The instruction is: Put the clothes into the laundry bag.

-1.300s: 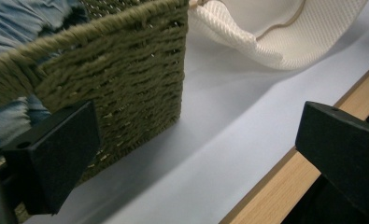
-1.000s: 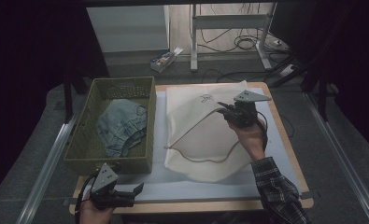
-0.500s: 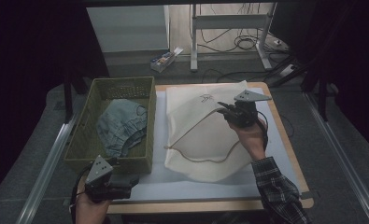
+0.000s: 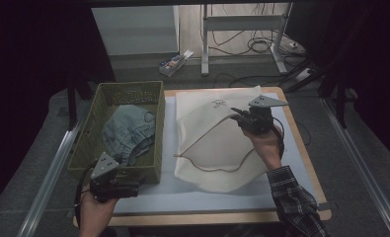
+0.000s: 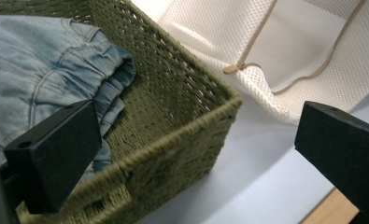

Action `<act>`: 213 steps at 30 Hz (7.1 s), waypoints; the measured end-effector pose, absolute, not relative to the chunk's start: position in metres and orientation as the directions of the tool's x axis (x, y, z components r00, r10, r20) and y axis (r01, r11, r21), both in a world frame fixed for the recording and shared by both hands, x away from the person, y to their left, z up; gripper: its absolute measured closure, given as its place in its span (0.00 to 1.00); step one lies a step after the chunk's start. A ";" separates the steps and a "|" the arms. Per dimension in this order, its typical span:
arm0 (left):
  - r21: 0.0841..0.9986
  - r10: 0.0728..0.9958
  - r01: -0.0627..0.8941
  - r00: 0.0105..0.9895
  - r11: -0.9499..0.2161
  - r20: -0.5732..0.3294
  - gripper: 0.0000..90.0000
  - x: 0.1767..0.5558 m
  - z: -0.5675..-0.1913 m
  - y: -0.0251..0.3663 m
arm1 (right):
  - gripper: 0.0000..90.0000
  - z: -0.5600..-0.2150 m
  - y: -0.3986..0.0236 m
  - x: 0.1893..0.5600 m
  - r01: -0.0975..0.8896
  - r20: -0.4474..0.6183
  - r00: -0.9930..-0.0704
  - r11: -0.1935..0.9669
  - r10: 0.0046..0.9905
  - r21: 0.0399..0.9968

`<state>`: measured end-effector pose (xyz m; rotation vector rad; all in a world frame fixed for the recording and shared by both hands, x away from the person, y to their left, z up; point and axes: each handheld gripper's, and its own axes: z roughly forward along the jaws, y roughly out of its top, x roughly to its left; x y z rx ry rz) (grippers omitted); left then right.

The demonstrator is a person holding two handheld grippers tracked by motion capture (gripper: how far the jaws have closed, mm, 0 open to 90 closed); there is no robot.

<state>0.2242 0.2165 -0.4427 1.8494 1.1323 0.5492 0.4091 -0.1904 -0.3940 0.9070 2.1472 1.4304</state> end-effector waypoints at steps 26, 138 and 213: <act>0.808 0.879 0.548 0.469 -0.217 -0.082 0.00 0.276 -0.424 0.221 | 0.88 -0.393 -0.193 0.411 0.297 0.031 -0.708 0.257 0.705 0.920; 0.540 0.949 0.841 0.170 0.000 -0.265 0.00 0.449 -0.481 0.289 | 0.84 -0.397 -0.194 0.414 0.302 0.036 -0.703 0.252 0.710 0.919; 0.296 0.962 0.946 0.196 -0.134 -0.192 0.59 0.472 -0.499 0.259 | 0.83 -0.403 -0.192 0.416 0.315 0.038 -0.705 0.265 0.708 0.912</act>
